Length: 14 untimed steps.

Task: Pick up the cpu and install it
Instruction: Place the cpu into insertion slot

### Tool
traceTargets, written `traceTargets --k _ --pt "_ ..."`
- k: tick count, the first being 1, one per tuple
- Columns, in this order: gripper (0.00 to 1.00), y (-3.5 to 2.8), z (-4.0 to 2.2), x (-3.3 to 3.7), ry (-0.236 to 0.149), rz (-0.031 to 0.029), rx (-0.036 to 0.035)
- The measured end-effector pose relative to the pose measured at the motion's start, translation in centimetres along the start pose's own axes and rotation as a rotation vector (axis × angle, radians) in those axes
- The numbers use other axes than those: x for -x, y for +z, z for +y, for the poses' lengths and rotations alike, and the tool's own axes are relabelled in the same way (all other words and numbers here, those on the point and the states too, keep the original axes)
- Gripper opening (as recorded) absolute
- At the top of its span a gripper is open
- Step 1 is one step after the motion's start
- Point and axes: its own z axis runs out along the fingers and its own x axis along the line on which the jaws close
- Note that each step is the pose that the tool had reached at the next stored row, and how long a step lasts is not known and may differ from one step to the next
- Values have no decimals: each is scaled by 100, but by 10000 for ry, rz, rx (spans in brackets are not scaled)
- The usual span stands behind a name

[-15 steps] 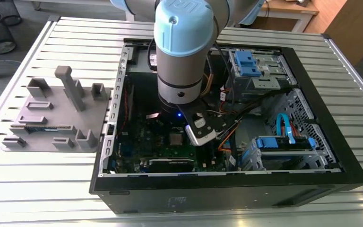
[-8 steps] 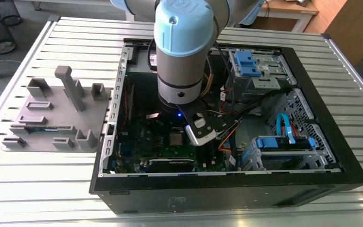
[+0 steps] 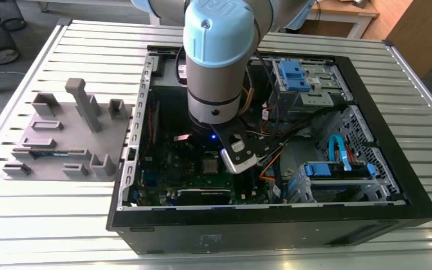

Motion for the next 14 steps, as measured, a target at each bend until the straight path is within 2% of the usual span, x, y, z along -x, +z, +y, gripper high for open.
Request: traceTargets --k 6,7,14 --pt "53 0 -1 0 0 1 -3" --pt "47 0 0 0 0 1 -3" --pt "47 2 0 0 0 0 0"
